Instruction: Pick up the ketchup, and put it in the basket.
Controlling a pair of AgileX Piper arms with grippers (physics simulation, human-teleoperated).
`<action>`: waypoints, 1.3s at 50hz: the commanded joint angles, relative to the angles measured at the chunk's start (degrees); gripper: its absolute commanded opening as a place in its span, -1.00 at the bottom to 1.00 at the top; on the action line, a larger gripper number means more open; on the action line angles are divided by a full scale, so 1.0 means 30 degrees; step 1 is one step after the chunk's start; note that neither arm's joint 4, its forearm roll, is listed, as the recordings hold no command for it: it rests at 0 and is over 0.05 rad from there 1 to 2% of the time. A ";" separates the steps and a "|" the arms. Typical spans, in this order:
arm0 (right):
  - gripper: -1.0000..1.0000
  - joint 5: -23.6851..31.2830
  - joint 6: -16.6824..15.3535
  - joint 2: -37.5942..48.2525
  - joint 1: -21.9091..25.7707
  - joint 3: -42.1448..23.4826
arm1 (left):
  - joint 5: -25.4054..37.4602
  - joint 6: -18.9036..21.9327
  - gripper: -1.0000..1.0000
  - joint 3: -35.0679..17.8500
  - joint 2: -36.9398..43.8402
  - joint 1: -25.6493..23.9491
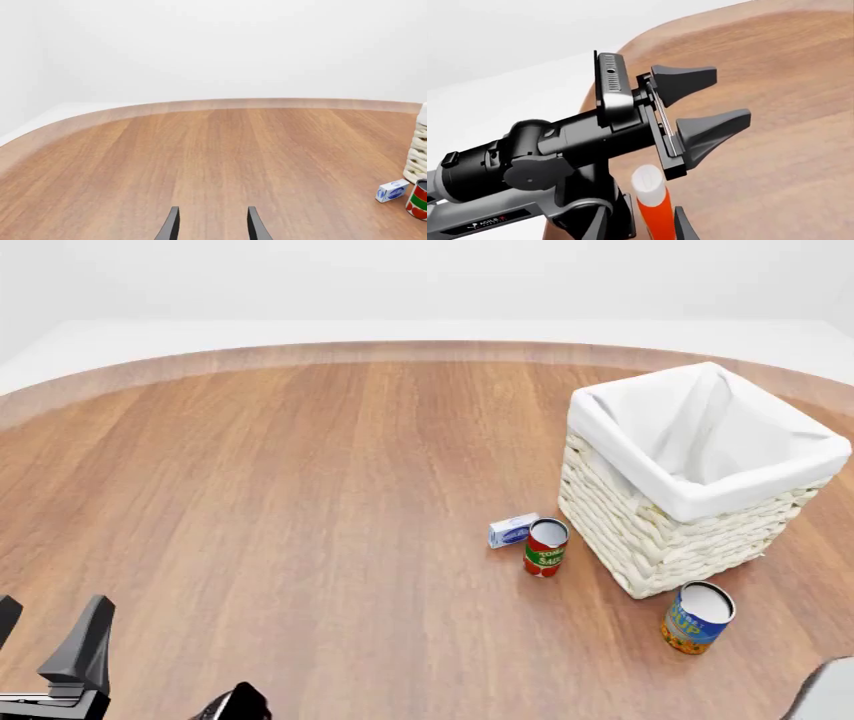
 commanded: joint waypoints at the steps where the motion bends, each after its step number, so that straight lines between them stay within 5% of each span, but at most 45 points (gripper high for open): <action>1: 1.00 0.0247 0.0129 0.0857 -0.0263 -0.0835 | 0.0000 0.0000 1.00 0.0000 0.0000 0.0000; 65: 1.00 -0.0460 0.1682 0.4748 -0.0322 -0.3011 | 0.0000 0.0000 1.00 0.0000 0.0000 0.0000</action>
